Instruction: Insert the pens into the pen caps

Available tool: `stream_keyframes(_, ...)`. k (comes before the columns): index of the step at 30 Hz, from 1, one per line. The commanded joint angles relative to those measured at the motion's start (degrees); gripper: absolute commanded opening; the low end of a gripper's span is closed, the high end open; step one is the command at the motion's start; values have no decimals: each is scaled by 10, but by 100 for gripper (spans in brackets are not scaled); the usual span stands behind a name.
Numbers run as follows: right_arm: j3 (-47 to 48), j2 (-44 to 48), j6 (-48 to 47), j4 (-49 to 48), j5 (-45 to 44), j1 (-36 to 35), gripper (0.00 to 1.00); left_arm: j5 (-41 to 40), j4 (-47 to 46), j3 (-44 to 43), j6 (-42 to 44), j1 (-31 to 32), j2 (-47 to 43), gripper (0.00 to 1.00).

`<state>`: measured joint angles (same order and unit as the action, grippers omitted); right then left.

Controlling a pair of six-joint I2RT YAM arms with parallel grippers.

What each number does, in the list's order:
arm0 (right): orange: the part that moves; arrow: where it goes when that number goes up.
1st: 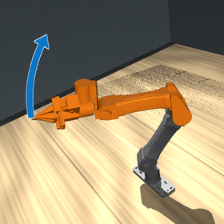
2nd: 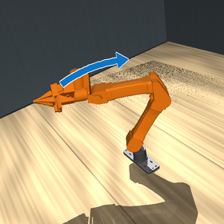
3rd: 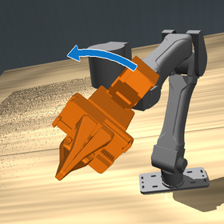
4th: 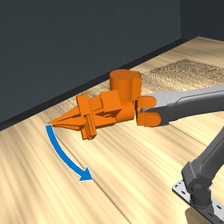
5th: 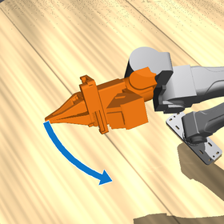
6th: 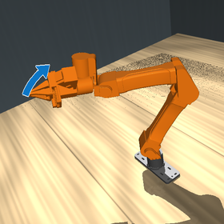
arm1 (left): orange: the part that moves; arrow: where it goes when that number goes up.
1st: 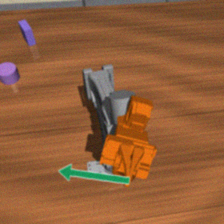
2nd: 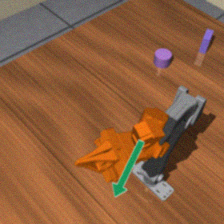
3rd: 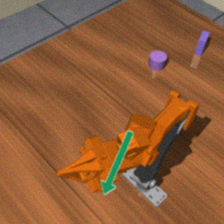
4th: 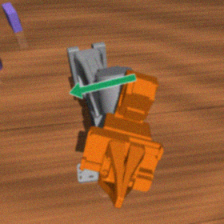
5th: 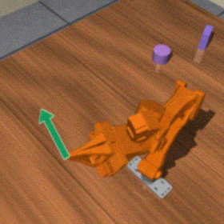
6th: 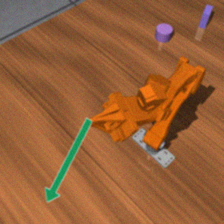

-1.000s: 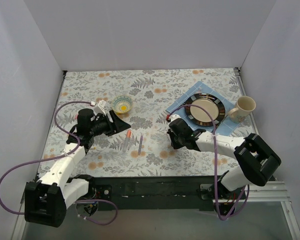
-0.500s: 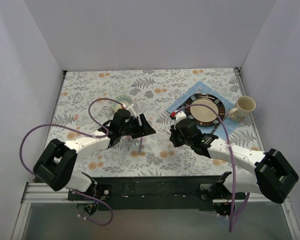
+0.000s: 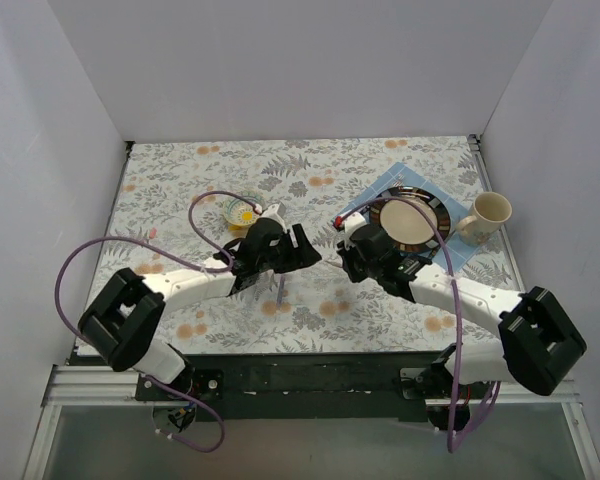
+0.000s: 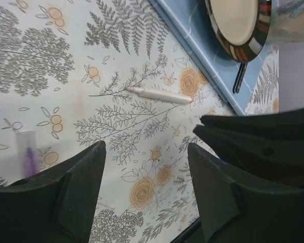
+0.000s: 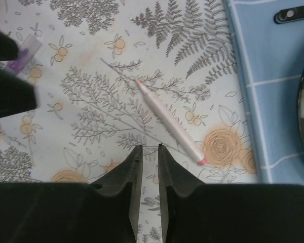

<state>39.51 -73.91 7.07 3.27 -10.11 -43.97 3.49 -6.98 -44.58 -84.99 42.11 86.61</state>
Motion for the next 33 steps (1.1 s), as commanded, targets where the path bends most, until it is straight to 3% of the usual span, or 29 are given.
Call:
stream_keyframes(1,48,-42,-107,22,60,42,27,-87,41,15,20,-3,-115,66)
stream_keyframes(7,84,-90,-202,72,158,68,49,-78,106,17,49,-4,-199,69)
stream_keyframes(13,146,-162,-260,135,185,104,54,-72,135,35,61,-4,-281,70)
stream_keyframes(18,149,-203,-282,129,187,120,55,-81,149,43,66,-4,-309,70)
stream_keyframes(24,140,-239,-258,151,186,117,47,-81,148,75,48,-4,-334,70)
stream_keyframes(26,129,-235,-217,160,131,102,44,-88,149,86,32,-4,-335,70)
stream_keyframes(33,58,-203,-132,140,66,27,23,-105,120,106,6,-4,-326,70)
